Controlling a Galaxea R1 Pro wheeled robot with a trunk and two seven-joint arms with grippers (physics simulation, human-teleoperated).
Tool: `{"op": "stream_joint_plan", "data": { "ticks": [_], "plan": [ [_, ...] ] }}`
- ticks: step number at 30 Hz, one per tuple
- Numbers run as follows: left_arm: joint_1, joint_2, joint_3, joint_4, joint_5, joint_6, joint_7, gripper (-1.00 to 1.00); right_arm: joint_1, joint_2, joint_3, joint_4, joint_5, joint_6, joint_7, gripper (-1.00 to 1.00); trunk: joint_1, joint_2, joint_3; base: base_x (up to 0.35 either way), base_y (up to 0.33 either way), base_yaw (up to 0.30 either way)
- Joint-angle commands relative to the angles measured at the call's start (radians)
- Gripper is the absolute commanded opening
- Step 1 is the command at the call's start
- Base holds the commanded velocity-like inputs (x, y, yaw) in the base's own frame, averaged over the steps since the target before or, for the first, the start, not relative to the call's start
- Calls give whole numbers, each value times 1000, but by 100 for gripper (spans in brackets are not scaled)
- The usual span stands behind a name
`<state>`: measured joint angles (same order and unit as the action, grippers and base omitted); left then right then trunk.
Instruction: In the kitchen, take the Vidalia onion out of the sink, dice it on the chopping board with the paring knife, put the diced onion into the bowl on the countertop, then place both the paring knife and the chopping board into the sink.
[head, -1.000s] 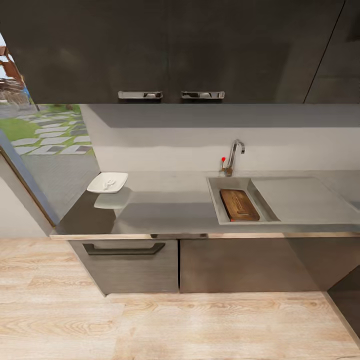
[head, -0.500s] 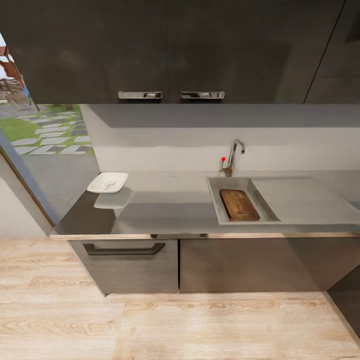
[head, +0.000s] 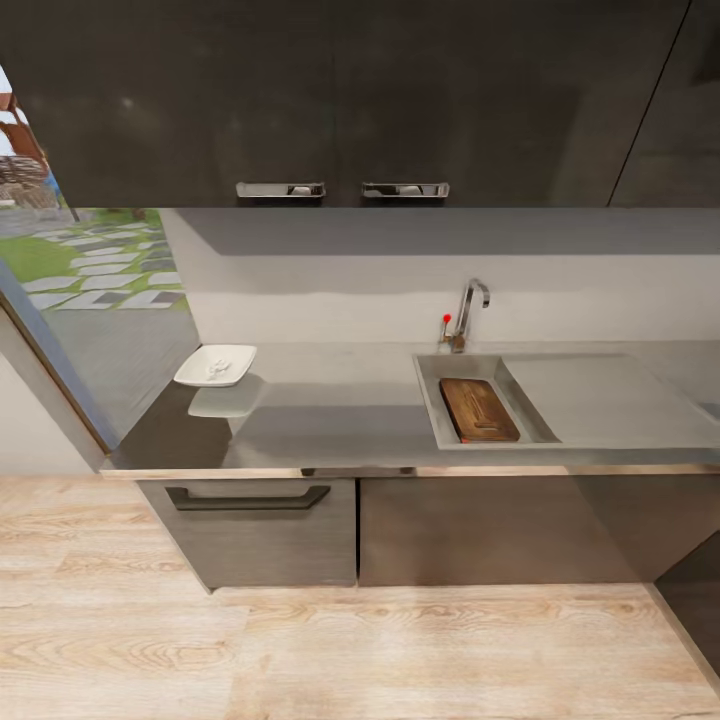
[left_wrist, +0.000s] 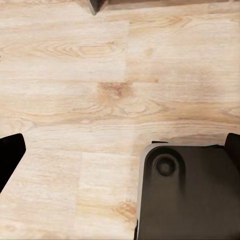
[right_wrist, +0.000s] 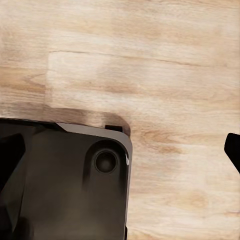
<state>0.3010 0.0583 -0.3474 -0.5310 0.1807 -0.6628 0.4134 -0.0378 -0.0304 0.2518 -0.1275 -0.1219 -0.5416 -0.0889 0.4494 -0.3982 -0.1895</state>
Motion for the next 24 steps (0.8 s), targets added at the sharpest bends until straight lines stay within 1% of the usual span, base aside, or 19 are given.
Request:
{"op": "stream_joint_plan", "data": {
  "ticks": [1, 24],
  "plan": [
    [0, 1, -8, -1, 10, -2, 5, 100, -1, 0, 9, 0, -10, -3, -3, 100, 1, -2, -2, 0, 0, 0],
    [0, -3, -9, 16, 10, -5, 1, 100, -1, 0, 9, 0, -10, -3, -3, 100, 1, -2, -2, 0, 0, 0]
  ]
}}
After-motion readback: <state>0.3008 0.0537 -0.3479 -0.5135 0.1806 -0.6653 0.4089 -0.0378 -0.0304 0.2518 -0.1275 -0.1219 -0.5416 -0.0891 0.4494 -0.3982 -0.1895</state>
